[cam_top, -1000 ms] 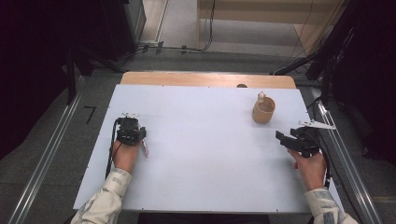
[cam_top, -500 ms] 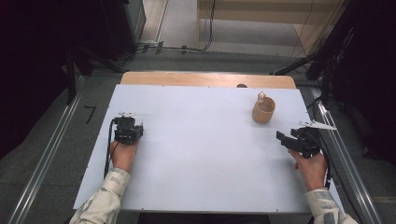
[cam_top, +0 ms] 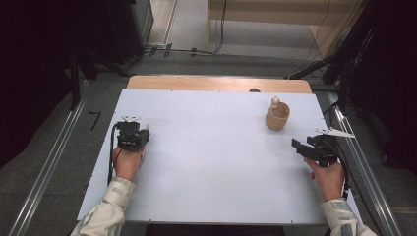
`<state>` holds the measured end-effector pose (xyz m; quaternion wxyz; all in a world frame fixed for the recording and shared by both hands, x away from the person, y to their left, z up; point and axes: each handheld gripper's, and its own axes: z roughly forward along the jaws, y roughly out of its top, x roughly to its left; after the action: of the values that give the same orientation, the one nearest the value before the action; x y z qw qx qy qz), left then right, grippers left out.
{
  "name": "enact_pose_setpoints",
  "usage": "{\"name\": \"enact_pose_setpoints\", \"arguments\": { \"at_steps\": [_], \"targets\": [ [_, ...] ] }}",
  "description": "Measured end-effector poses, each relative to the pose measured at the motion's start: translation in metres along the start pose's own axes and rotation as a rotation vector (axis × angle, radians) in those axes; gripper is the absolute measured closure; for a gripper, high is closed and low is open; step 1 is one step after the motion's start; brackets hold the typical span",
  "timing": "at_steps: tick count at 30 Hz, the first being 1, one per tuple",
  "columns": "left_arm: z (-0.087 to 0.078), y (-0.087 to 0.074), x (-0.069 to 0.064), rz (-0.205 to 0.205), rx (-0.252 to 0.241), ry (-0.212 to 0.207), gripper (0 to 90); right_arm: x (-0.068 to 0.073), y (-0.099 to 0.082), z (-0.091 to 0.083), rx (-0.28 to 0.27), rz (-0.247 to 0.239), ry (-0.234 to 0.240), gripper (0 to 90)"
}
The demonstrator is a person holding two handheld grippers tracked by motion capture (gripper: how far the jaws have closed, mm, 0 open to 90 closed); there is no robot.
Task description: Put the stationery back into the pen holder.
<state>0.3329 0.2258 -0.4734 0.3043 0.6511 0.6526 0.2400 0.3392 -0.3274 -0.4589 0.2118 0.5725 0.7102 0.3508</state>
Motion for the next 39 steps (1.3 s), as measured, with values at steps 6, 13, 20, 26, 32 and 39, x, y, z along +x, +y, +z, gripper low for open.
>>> {"name": "enact_pose_setpoints", "arguments": {
  "at_steps": [6,13,20,26,32,39],
  "targets": [
    [-0.006,0.001,-0.001,0.006,-0.011,-0.012,80.4,0.0,0.0,0.0,0.002,-0.001,0.0,34.1],
    [-0.012,0.005,-0.004,0.013,-0.027,-0.026,80.5,0.0,0.0,0.0,0.0,-0.002,-0.002,34.2],
    [-0.017,0.008,-0.01,0.022,-0.036,-0.055,80.7,0.0,0.0,-0.001,-0.003,-0.006,-0.001,34.2],
    [-0.017,0.012,-0.022,0.035,-0.042,-0.081,80.9,0.002,0.0,-0.002,-0.01,-0.011,0.007,33.9],
    [-0.011,0.013,-0.038,0.056,-0.026,-0.095,80.8,0.004,0.001,-0.003,-0.016,-0.019,0.007,33.7],
    [0.0,0.014,-0.056,0.069,-0.007,-0.117,80.8,0.007,0.001,-0.002,-0.011,-0.025,0.012,33.7]
  ]
}}
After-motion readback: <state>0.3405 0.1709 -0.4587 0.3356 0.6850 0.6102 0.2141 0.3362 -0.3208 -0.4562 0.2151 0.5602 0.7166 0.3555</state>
